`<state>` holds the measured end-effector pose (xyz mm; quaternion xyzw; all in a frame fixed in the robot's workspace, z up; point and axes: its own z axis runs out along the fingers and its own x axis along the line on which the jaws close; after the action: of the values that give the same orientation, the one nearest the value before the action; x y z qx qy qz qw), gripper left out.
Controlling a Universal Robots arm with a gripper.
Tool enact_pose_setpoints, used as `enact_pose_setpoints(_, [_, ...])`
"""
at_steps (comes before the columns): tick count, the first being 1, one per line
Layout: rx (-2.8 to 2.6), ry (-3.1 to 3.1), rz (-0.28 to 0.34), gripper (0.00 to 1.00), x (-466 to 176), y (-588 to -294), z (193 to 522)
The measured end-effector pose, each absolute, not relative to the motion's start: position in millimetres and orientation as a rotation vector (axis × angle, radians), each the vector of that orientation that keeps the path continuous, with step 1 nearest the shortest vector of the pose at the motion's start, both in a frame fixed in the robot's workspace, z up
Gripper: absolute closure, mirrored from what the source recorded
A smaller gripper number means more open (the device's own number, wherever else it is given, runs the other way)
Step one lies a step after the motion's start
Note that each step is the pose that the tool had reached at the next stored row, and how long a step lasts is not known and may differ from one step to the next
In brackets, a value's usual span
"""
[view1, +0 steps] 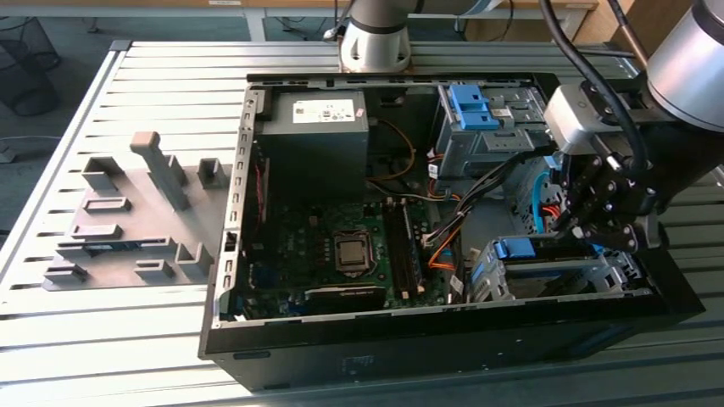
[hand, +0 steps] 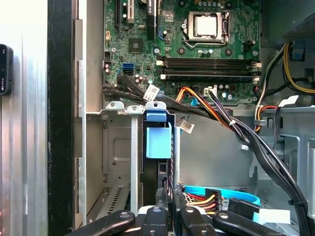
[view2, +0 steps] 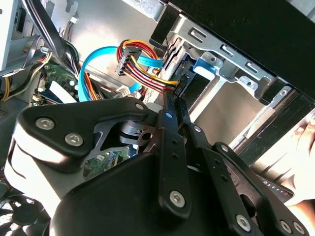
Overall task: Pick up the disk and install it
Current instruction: 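Insert the first disk wire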
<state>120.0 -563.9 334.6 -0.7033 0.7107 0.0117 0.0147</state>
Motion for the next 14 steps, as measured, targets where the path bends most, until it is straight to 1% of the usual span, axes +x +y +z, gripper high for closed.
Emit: enact_pose_setpoints(14, [-2.18,2.219,0.035,0.84,120.1,-563.8,335.9])
